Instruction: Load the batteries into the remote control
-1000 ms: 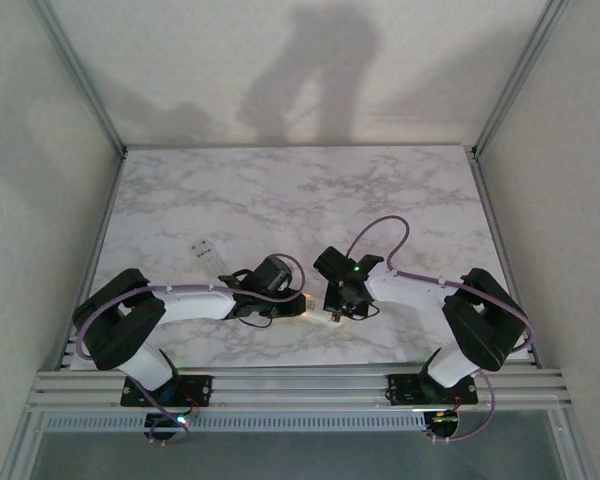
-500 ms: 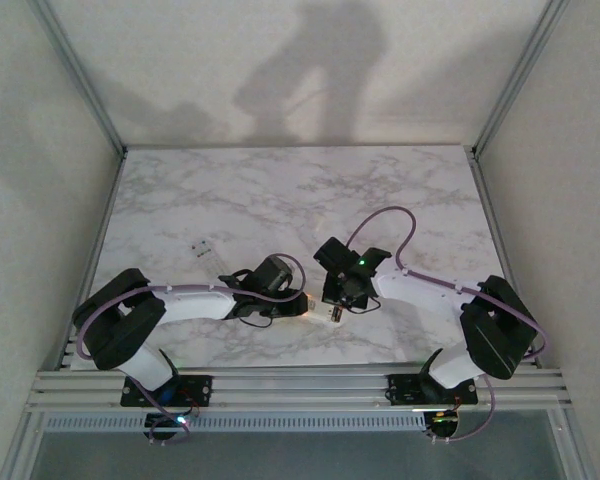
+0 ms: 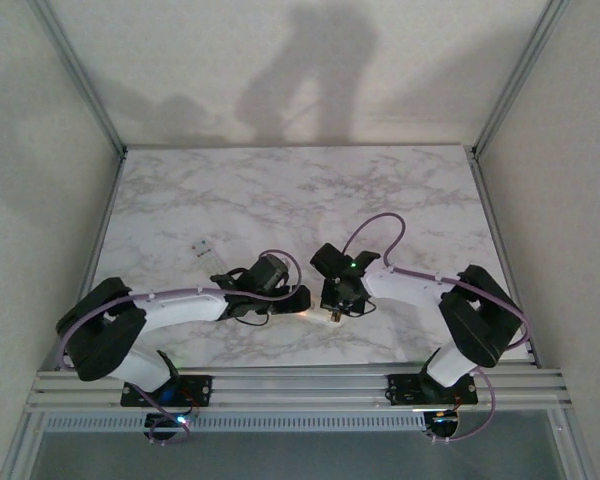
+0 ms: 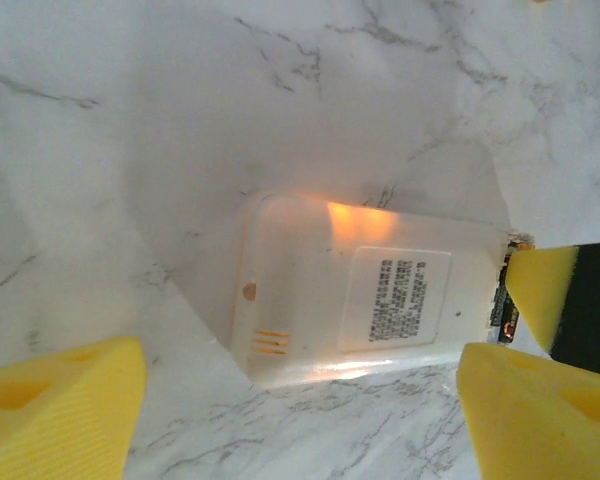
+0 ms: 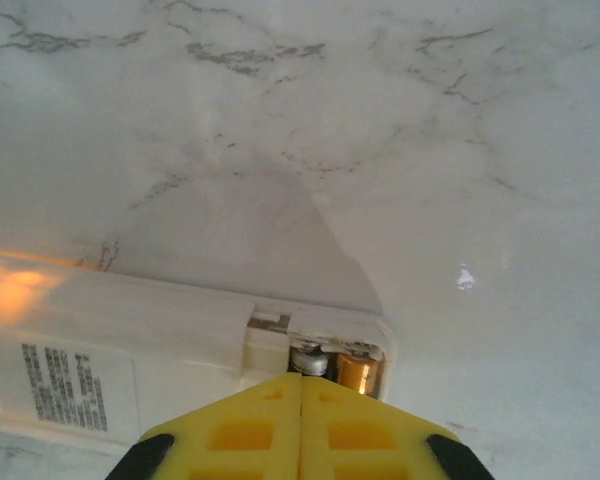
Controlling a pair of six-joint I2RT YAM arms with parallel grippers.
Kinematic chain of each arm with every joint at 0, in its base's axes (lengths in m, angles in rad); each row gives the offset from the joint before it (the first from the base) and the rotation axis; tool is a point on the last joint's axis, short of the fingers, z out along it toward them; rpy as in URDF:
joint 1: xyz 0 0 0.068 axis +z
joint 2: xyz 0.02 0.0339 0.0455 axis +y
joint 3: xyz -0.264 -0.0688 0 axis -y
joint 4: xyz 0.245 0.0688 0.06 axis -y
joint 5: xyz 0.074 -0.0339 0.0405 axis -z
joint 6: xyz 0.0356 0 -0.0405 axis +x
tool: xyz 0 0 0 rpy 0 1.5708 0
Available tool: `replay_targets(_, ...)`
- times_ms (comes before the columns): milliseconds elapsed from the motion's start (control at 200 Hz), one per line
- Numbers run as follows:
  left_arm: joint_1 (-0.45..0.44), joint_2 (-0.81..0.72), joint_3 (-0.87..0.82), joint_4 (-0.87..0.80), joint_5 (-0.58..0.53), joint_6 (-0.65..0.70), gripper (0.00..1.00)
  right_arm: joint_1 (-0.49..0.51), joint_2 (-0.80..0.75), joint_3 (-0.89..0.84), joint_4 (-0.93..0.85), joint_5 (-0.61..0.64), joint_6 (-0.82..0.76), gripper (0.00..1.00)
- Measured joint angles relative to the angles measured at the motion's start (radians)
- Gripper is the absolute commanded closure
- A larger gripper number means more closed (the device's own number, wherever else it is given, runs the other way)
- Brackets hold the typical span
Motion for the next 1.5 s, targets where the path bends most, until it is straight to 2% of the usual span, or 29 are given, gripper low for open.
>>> replay_targets(70,0.000,-0.048,0.000,-0.027,-0.029,0.003,0.08,-0.008,-0.043,0.035,-0.043,0.025,-0.038,0.76)
replay_targets(140,0.000,-0.114,0.001,-0.052,-0.061,0.010,0.06,-0.035,-0.096,0.094,-0.072,0.057,-0.101,0.55)
replay_targets(225,0.000,-0.203,0.002,-0.075,-0.098,0.026,0.03,-0.101,-0.121,0.195,-0.084,0.083,-0.211,0.51)
replay_targets(315,0.000,-0.286,0.002,-0.096,-0.132,0.053,0.00,-0.179,-0.073,0.318,-0.088,0.086,-0.358,0.47)
replay_targets(421,0.000,-0.362,0.002,-0.128,-0.173,0.094,0.00,-0.238,0.061,0.463,-0.091,0.050,-0.573,0.38)
replay_targets(601,0.000,-0.471,0.002,-0.182,-0.235,0.151,0.00,-0.261,0.373,0.756,-0.180,0.009,-0.935,0.23)
replay_targets(781,0.000,-0.553,-0.004,-0.206,-0.291,0.175,0.00,-0.273,0.640,1.033,-0.266,0.024,-1.202,0.22)
replay_targets(1051,0.007,-0.568,-0.040,-0.215,-0.351,0.192,0.01,-0.318,0.935,1.371,-0.372,0.004,-1.379,0.22)
replay_targets(1232,0.021,-0.567,-0.040,-0.216,-0.366,0.209,0.01,-0.327,0.989,1.408,-0.403,-0.027,-1.421,0.25)
replay_targets(1497,0.038,-0.549,-0.051,-0.208,-0.365,0.219,0.00,-0.324,0.990,1.404,-0.414,-0.045,-1.442,0.48)
